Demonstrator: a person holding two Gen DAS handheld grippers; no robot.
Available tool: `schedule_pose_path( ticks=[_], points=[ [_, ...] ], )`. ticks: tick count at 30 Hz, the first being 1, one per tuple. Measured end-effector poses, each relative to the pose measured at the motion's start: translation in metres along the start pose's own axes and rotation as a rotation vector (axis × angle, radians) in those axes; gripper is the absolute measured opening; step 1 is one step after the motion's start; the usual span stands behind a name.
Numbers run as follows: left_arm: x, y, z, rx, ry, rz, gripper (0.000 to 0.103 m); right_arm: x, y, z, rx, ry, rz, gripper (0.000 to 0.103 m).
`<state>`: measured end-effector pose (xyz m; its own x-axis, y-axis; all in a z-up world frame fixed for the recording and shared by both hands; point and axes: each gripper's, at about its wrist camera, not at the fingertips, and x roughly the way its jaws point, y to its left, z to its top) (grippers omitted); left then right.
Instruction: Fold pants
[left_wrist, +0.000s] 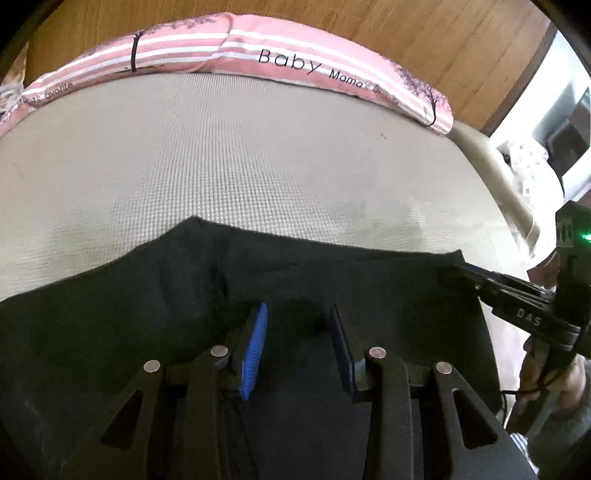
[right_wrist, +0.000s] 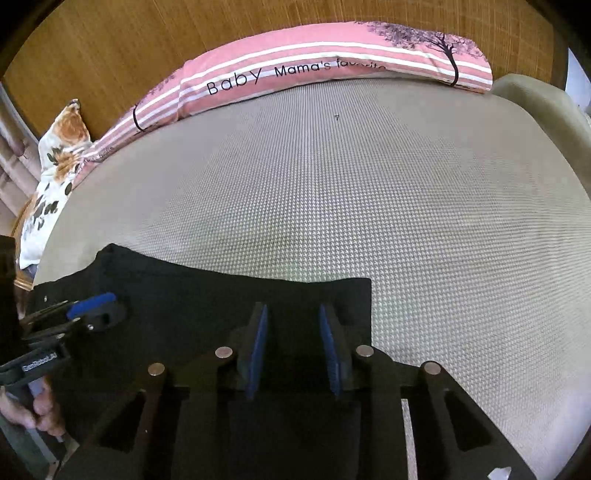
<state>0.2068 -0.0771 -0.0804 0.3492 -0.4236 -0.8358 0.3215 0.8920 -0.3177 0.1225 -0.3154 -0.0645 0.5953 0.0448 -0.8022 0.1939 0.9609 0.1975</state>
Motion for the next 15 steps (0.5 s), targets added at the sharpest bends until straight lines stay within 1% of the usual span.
schedule_pose_path(
  ticks=[4,6,8,9,11,15],
  points=[
    [0.0,0.0,-0.001,0.014,0.006,0.002,0.037,0.0,0.001,0.0,-0.013,-0.006,-0.006,0.026],
    [-0.002,-0.002,-0.003,0.037,0.008,0.02,0.037,0.0,0.0,0.001,-0.01,-0.006,-0.004,0.026],
    [-0.007,-0.009,-0.007,0.066,0.009,0.053,0.037,-0.003,0.001,-0.001,-0.001,-0.007,-0.003,0.026],
    [-0.01,-0.013,-0.011,0.084,0.015,0.071,0.037,-0.005,0.002,-0.003,0.003,-0.006,0.0,0.027],
    [-0.017,-0.019,-0.02,0.108,0.028,0.082,0.044,-0.01,0.004,-0.008,0.004,-0.006,0.003,0.028],
    [-0.028,-0.032,-0.043,0.142,0.032,0.111,0.045,-0.017,0.009,-0.023,-0.001,0.003,0.0,0.028]
  ],
)
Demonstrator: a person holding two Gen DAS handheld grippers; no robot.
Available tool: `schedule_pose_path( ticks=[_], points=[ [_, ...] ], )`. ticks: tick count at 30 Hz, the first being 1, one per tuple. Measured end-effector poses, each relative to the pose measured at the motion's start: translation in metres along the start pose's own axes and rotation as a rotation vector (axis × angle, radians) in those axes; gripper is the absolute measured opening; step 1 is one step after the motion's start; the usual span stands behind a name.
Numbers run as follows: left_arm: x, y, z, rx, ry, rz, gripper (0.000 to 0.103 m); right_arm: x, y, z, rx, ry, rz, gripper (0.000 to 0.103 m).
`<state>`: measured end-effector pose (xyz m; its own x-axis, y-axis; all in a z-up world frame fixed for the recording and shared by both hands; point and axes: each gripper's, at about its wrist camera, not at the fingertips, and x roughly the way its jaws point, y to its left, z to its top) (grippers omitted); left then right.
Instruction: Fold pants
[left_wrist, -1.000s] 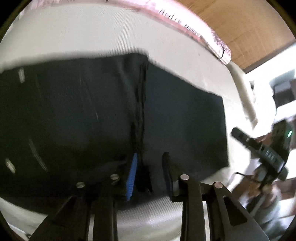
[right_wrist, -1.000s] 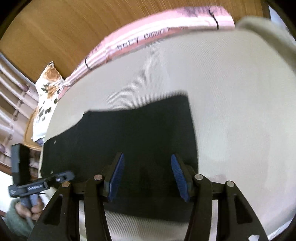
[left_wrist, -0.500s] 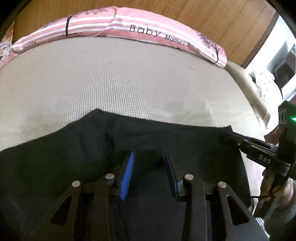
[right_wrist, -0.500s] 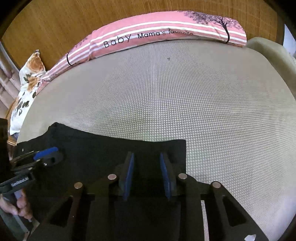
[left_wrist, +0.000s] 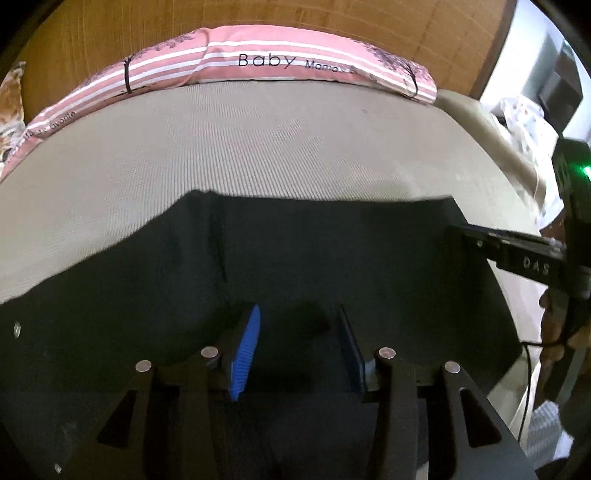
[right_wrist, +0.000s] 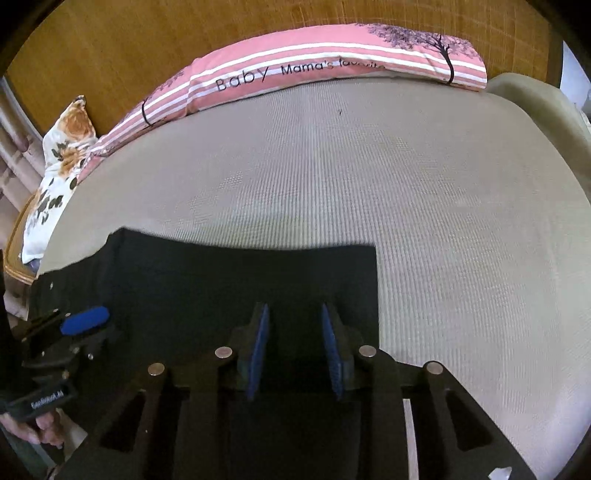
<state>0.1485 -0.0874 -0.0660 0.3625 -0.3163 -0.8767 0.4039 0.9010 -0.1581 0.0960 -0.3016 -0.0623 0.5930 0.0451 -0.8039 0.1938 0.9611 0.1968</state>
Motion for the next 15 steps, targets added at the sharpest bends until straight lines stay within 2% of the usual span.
schedule_pose_path(
  ticks=[7,15],
  points=[
    [-0.016,-0.015,-0.028,0.044,-0.004,0.043,0.045,-0.016,0.006,-0.035,0.005,0.021,0.007,0.028],
    [-0.02,-0.014,-0.052,0.054,0.005,0.087,0.046,-0.032,0.011,-0.07,0.024,0.049,0.026,0.032]
  ],
)
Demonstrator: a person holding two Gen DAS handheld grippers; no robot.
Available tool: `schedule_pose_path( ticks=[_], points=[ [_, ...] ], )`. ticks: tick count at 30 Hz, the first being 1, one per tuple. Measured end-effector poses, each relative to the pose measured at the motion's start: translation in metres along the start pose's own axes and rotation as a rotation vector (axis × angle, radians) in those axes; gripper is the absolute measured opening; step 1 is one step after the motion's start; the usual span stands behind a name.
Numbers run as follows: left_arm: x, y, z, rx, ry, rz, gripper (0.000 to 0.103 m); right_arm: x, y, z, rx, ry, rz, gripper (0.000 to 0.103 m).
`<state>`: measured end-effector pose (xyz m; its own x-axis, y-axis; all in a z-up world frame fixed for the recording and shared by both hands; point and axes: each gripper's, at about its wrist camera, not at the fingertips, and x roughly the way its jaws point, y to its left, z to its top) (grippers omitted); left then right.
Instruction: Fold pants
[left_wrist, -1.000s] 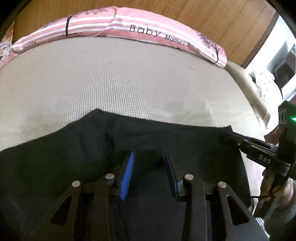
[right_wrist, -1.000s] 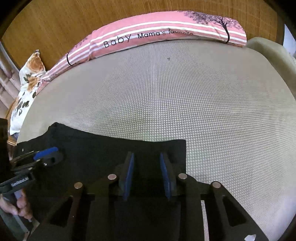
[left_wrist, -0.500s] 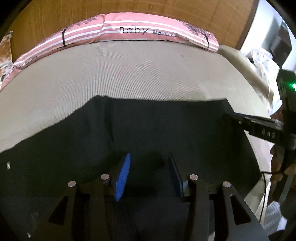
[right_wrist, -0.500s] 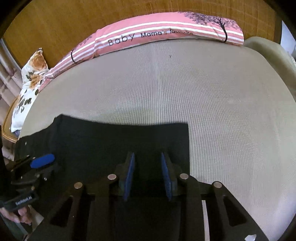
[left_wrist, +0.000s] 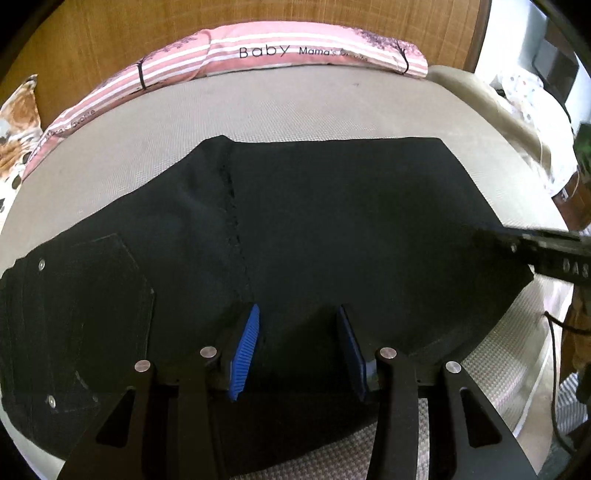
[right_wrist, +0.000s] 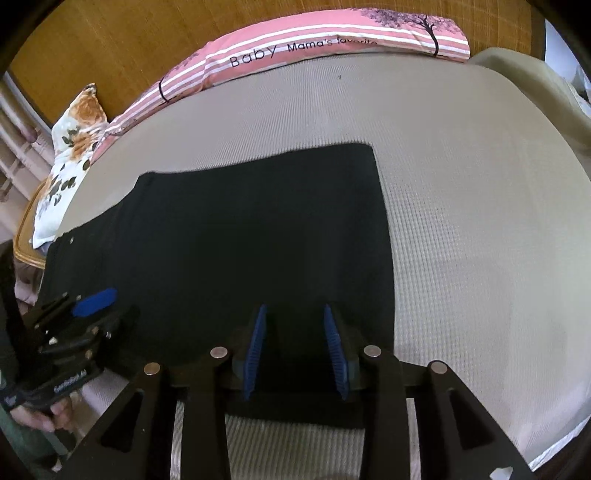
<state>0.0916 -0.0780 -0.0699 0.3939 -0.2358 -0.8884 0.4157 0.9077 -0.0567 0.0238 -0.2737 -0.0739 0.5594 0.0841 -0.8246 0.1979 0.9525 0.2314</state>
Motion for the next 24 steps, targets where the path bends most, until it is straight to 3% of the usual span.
schedule_pose_path(
  ticks=[6,14,19,24],
  points=[
    [-0.005,0.002,-0.004,-0.016,-0.006,0.018,0.046,-0.003,0.012,-0.013,-0.021,0.016,0.001,0.038],
    [-0.05,0.035,-0.017,-0.124,-0.086,0.023,0.052,0.007,0.052,-0.018,-0.083,0.056,0.056,0.038],
    [-0.09,0.086,-0.034,-0.278,-0.162,0.041,0.055,0.02,0.092,-0.017,-0.159,0.091,0.109,0.038],
    [-0.125,0.152,-0.068,-0.521,-0.23,0.043,0.056,0.036,0.137,-0.014,-0.235,0.128,0.171,0.038]
  ],
)
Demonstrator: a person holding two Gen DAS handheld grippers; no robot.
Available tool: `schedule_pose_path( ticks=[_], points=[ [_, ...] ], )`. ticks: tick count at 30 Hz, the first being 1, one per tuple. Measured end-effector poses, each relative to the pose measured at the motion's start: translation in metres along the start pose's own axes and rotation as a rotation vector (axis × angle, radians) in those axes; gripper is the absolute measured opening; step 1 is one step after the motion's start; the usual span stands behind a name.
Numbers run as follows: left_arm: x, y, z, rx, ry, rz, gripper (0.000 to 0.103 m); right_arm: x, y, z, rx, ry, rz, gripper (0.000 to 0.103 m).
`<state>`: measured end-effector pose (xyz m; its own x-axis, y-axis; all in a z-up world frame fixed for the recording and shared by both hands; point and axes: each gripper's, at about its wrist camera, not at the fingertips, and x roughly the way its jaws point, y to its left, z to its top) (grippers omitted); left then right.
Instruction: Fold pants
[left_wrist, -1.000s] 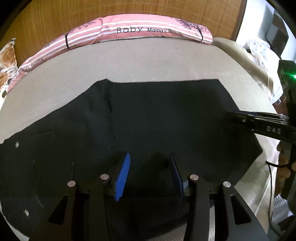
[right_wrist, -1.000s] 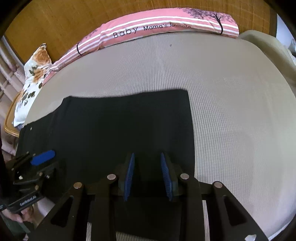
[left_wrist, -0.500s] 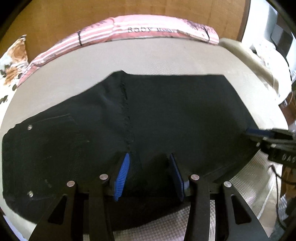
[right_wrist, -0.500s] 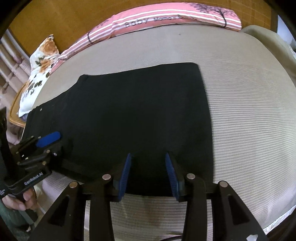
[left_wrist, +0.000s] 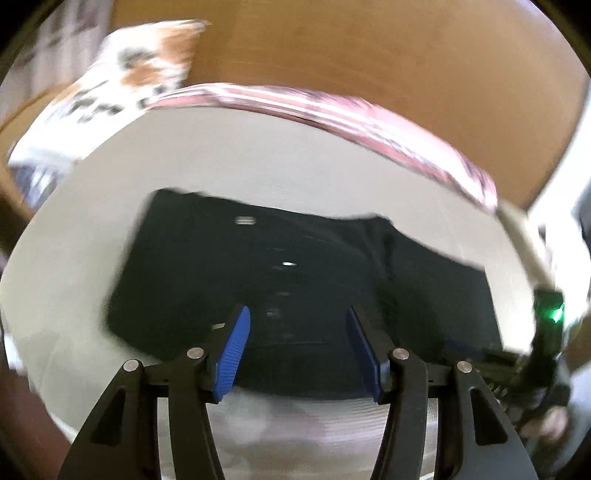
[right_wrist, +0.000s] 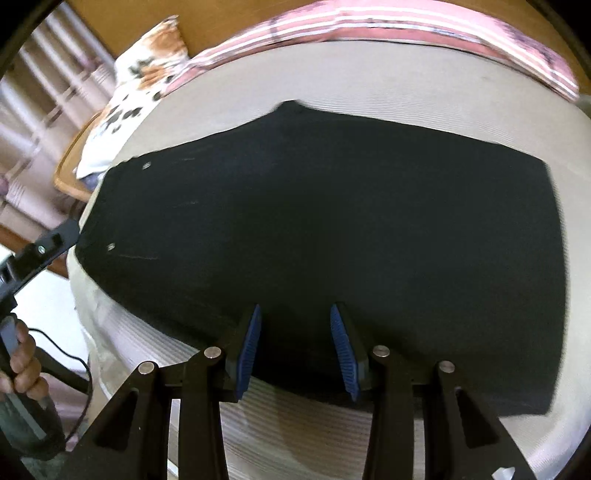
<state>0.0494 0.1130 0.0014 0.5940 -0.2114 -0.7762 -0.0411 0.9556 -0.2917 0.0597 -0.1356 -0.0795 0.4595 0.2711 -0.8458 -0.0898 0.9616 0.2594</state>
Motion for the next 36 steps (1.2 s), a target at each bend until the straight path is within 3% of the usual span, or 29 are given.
schedule_pose_path(
  ticks=[6,12,20,29,36],
  points=[
    [-0.014,0.079,-0.011,-0.297,-0.019,-0.035,0.056,0.02,0.043,0.013,-0.097,0.038,0.056,0.04],
    [0.007,0.126,-0.031,-0.57,0.022,-0.2,0.061,0.014,0.06,0.023,-0.091,0.034,0.127,0.053],
    [0.037,0.158,-0.046,-0.739,0.041,-0.28,0.061,0.008,0.056,0.028,-0.055,0.021,0.125,0.054],
    [0.05,0.173,-0.038,-0.766,-0.045,-0.327,0.061,0.016,0.061,0.03,-0.054,0.047,0.124,0.054],
    [0.052,0.165,-0.029,-0.679,-0.097,-0.264,0.06,0.019,0.065,0.034,-0.05,0.046,0.135,0.054]
  ],
)
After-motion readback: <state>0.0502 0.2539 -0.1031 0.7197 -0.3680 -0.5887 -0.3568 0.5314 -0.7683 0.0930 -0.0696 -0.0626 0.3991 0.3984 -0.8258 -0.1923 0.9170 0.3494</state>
